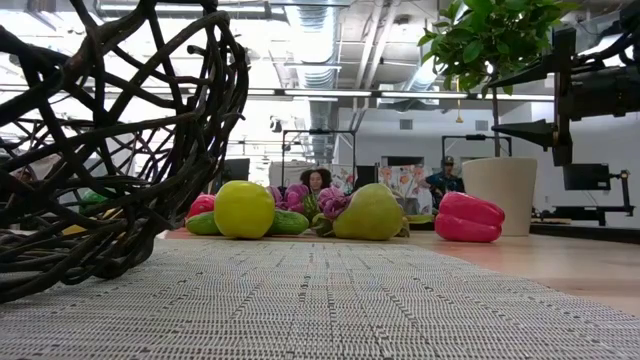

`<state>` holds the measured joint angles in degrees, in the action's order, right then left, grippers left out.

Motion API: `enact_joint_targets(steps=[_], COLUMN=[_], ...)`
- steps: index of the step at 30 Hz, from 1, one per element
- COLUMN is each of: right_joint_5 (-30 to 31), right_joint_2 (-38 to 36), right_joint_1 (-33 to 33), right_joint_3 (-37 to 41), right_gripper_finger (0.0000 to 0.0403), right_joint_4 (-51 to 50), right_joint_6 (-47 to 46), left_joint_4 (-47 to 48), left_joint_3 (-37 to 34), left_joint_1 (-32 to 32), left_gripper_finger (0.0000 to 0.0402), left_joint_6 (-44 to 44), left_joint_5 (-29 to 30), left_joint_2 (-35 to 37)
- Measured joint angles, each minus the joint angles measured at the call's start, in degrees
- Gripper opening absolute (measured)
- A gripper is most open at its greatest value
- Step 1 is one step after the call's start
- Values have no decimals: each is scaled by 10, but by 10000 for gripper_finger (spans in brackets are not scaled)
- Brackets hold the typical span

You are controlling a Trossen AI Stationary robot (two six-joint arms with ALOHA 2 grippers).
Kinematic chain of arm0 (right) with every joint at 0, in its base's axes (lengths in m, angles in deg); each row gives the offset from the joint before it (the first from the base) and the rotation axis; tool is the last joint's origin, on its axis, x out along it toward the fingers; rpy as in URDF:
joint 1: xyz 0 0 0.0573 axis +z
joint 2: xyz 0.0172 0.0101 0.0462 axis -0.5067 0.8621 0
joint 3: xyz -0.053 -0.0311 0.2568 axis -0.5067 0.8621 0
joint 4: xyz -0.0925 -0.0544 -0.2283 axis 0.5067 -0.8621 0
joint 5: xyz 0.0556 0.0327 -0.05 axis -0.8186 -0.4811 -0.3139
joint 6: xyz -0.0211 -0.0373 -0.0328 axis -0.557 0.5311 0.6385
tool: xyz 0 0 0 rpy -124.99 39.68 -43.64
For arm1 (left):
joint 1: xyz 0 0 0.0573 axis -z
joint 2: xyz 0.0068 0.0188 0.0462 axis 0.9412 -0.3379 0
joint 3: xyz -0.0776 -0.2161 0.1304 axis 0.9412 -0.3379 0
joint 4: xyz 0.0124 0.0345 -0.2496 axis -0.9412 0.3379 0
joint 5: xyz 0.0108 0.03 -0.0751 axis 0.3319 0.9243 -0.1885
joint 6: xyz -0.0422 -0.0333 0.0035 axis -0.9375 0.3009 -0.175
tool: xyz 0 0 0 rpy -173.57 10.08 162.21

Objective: Build produce basket
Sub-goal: Put the orange into the black wire basket

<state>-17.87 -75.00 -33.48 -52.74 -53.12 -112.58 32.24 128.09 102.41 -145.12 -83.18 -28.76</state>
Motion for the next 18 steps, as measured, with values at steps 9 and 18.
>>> enact_joint_targets(steps=[9,18], right_joint_5=[0,0], right_joint_2=[0,0], right_joint_1=[0,0], right_joint_3=[0,0], right_gripper_finger=[333,333], right_joint_4=[0,0], right_joint_6=[0,0], left_joint_4=[190,218], left_joint_3=[0,0], left_joint_1=[23,34], left_gripper_finger=[252,252], left_joint_6=[-31,23], left_joint_5=[0,2], left_joint_2=[-6,-109])
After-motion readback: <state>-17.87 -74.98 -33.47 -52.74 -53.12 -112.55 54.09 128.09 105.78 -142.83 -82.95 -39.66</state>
